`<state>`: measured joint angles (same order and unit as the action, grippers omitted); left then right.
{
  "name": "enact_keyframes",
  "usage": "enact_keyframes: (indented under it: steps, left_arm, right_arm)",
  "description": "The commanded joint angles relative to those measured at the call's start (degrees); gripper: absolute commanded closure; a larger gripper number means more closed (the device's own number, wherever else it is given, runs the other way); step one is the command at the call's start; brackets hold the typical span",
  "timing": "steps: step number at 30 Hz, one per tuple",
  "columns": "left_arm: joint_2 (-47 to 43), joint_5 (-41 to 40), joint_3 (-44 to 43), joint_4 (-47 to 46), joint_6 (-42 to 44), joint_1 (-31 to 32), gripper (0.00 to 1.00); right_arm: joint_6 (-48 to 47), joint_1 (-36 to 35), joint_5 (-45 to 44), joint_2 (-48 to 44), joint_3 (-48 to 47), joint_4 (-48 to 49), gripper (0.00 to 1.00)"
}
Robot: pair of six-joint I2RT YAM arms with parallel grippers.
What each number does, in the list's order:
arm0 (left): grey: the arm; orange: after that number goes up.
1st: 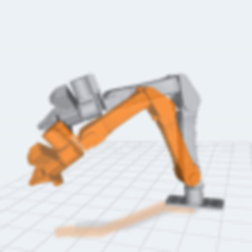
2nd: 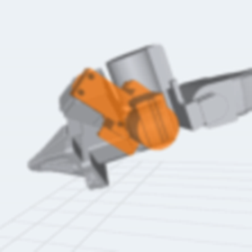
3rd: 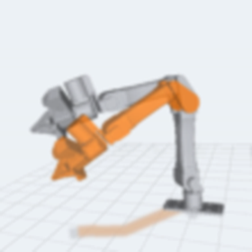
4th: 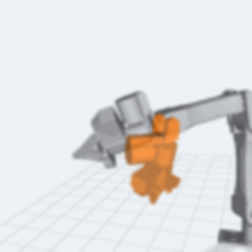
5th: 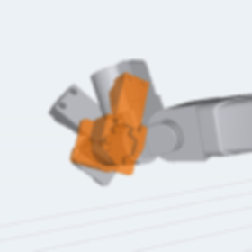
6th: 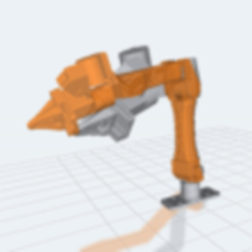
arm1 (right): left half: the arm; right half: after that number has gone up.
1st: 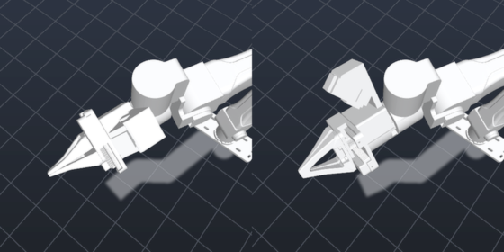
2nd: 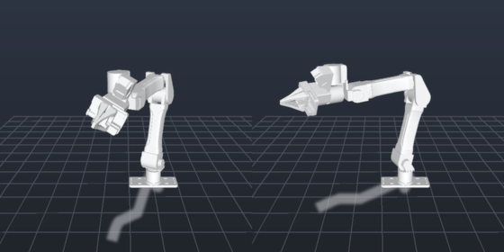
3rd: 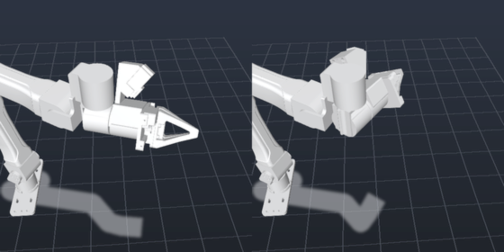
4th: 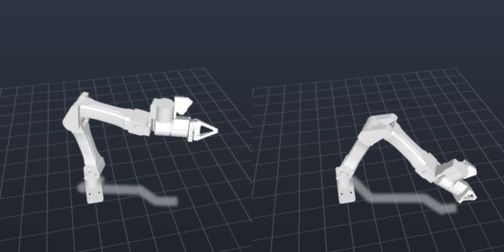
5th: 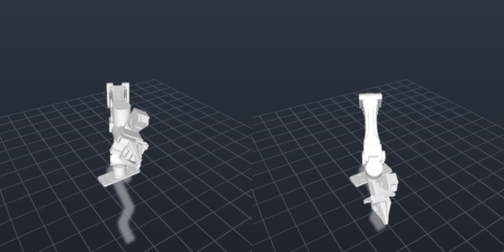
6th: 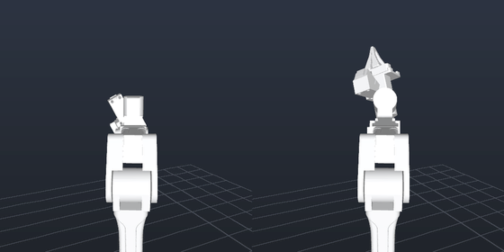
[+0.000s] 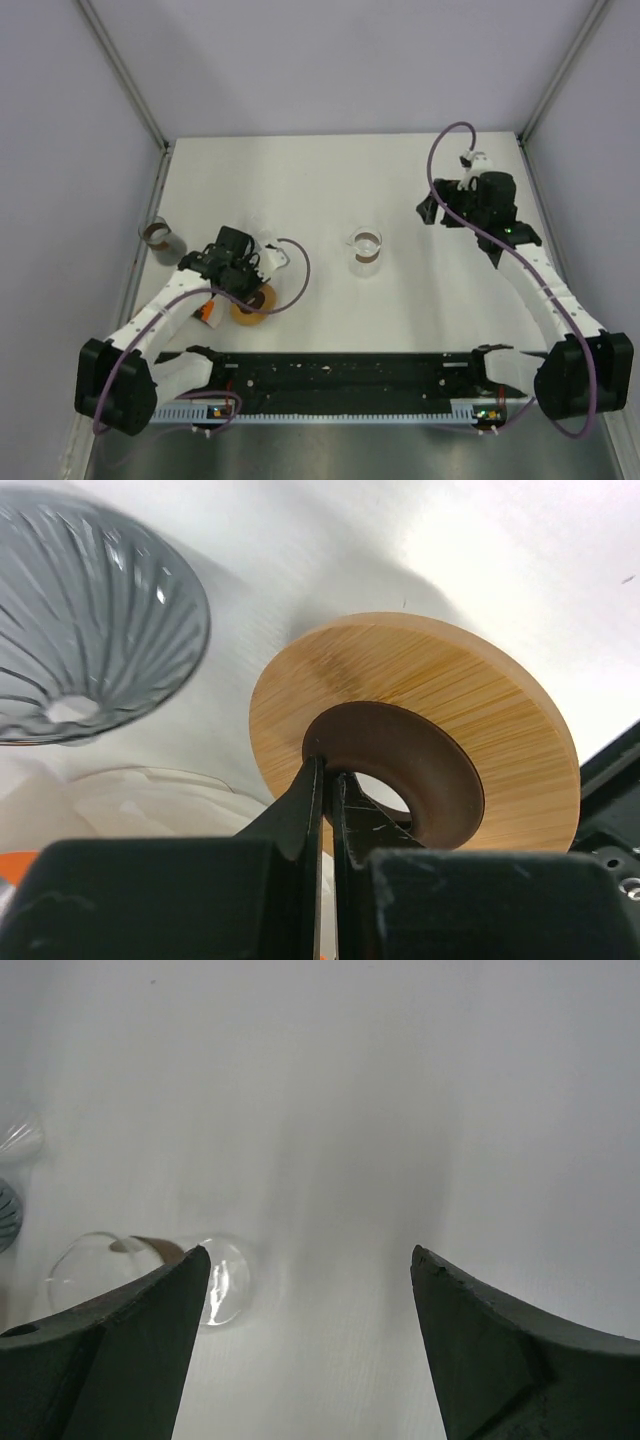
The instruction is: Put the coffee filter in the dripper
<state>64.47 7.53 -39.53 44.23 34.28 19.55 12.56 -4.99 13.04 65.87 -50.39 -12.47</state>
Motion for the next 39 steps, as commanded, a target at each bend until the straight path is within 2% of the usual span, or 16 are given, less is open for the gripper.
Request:
enact_keyframes:
  steps: [1, 5, 7, 12, 16, 19, 24, 29, 35, 38, 39]
  left_arm:
    - [-4.2, 9.8, -7.7, 3.5, -0.6, 0.0, 1.00]
    - [-3.7, 15.4, -13.8, 5.7, -2.5, -0.2, 1.00]
    - [-3.0, 19.3, -16.9, 6.7, -3.5, -0.1, 1.00]
    - [-1.4, 31.2, -25.6, 10.9, -4.9, -0.1, 1.00]
    - [0.1, 40.8, -31.9, 14.5, -2.8, 0.0, 1.00]
    - [1.3, 44.7, -35.1, 16.3, -2.2, 0.4, 1.00]
    - [2.2, 46.7, -38.4, 18.0, -2.1, 2.3, 1.00]
    - [2.2, 47.3, -39.5, 18.4, -2.2, 4.3, 1.00]
    - [2.1, 48.7, -39.7, 18.3, -2.4, 5.1, 1.00]
    - [2.1, 48.7, -39.8, 17.7, -2.8, 5.1, 1.00]
    - [2.3, 48.8, -39.8, 17.4, -3.0, 5.1, 1.00]
  right_arm:
    - [-0.5, -11.2, 0.1, 1.5, -7.8, -3.3, 0.19]
    - [1.2, -23.3, 4.2, 3.2, -11.2, -0.5, 0.18]
    - [-3.4, -28.5, 7.3, 3.7, -13.1, 1.6, 0.14]
    - [-12.2, -29.6, 31.8, -1.1, -8.5, 15.3, 0.12]
    - [-21.3, -29.9, 40.2, -5.5, -4.7, 21.3, 0.08]
    - [-26.1, -30.9, 43.2, -4.6, -6.5, 19.0, 0.08]
    - [-32.4, -34.3, 45.6, 0.3, -13.2, 8.5, 0.15]
    - [-33.7, -37.8, 45.3, 3.6, -15.9, 6.7, 0.19]
    - [-34.8, -41.2, 47.1, 8.9, -19.8, 2.8, 0.35]
    - [-34.4, -42.1, 47.8, 10.6, -20.9, 2.4, 0.52]
    - [-34.4, -42.4, 47.7, 10.9, -21.1, 2.2, 0.61]
